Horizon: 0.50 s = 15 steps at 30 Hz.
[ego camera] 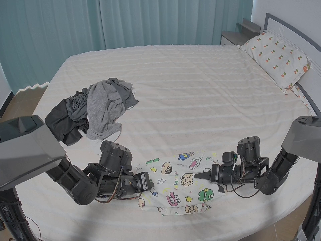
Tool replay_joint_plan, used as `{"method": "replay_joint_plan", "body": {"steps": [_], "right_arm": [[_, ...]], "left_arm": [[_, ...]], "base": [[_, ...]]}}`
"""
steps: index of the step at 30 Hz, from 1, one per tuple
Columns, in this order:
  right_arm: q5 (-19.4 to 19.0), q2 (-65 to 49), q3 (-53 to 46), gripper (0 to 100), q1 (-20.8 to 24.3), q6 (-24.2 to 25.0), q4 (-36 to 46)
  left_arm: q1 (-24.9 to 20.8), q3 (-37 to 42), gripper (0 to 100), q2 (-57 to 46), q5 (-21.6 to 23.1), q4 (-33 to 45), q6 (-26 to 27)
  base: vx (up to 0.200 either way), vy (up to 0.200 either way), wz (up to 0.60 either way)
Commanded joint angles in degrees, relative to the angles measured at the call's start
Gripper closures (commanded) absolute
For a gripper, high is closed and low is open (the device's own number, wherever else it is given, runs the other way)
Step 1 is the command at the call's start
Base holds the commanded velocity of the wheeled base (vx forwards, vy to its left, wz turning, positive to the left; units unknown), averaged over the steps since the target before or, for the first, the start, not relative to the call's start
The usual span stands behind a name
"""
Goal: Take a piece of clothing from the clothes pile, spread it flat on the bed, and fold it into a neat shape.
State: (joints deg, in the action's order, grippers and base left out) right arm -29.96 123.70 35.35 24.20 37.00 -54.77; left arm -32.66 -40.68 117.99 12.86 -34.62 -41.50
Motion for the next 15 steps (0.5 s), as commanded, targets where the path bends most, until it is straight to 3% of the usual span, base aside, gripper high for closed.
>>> {"method": "replay_joint_plan", "body": {"steps": [1,15], "right_arm": [[-0.01,0.93,-0.37,100,0.41,0.0,0.02],[0.17,2.16,-1.69,100,0.5,-0.08,-0.07]], "left_arm": [[0.4,2.36,100,0.84,-0.2,-3.35,0.1],[0.67,7.19,100,6.99,-2.4,-12.75,0.1]], "base": [[0.0,0.0,0.0],[0.0,0.0,0.0]]}}
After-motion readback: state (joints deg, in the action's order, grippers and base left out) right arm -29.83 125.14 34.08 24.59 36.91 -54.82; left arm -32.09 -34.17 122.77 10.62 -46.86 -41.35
